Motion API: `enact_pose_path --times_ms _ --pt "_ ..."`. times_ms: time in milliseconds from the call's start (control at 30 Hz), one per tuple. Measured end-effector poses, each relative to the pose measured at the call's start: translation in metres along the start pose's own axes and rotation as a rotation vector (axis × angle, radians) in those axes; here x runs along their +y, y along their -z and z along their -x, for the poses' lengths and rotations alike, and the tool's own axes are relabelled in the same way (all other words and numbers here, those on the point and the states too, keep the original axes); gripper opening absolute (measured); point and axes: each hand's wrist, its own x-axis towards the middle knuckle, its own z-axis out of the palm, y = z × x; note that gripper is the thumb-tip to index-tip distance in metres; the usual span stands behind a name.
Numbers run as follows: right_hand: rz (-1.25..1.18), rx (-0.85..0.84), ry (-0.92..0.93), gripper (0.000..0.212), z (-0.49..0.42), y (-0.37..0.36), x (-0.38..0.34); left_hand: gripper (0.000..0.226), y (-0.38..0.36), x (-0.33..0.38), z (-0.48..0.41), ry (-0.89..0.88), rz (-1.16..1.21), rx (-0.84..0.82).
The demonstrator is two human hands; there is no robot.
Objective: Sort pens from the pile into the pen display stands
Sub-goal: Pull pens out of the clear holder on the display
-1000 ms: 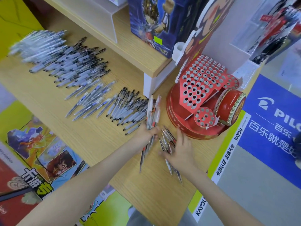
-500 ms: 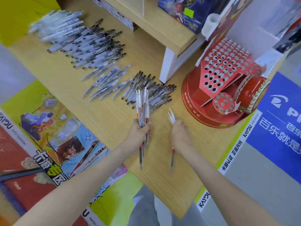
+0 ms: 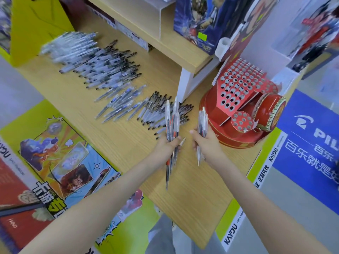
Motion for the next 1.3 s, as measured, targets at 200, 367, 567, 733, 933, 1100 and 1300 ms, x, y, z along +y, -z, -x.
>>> enact_pose_path --times_ms 200,367,567,733,933,1100,1300 --pt "-0.173 -0.033 0.066 0.01 0.019 0.01 -0.021 0.033 -0.015 0.017 0.016 -0.073 -0.113 -0.245" --pt "-0.298 -0.039 -0.018 0.025 0.023 0.029 -0.018 0.042 -0.023 0.023 0.027 -0.094 -0.248 -0.287" --pt "-0.465 -0.08 -0.259 0.06 0.029 0.032 -0.006 0.043 -0.042 0.02 0.031 -0.013 -0.233 -0.315" --pt "-0.459 -0.106 -0.214 0.083 0.035 0.027 0.004 0.051 -0.043 0.021 0.03 0.075 -0.277 -0.403" --pt "-0.411 0.01 -0.262 0.065 0.03 0.022 0.01 0.071 -0.047 0.027 0.029 0.129 -0.364 -0.462" --pt "-0.419 0.066 -0.389 0.055 0.021 0.016 0.008 0.095 -0.047 0.027 0.028 0.192 -0.342 -0.446" --pt "-0.536 -0.01 -0.453 0.015 0.011 0.011 0.005 0.076 -0.039 0.02 0.025 0.201 -0.17 -0.421"
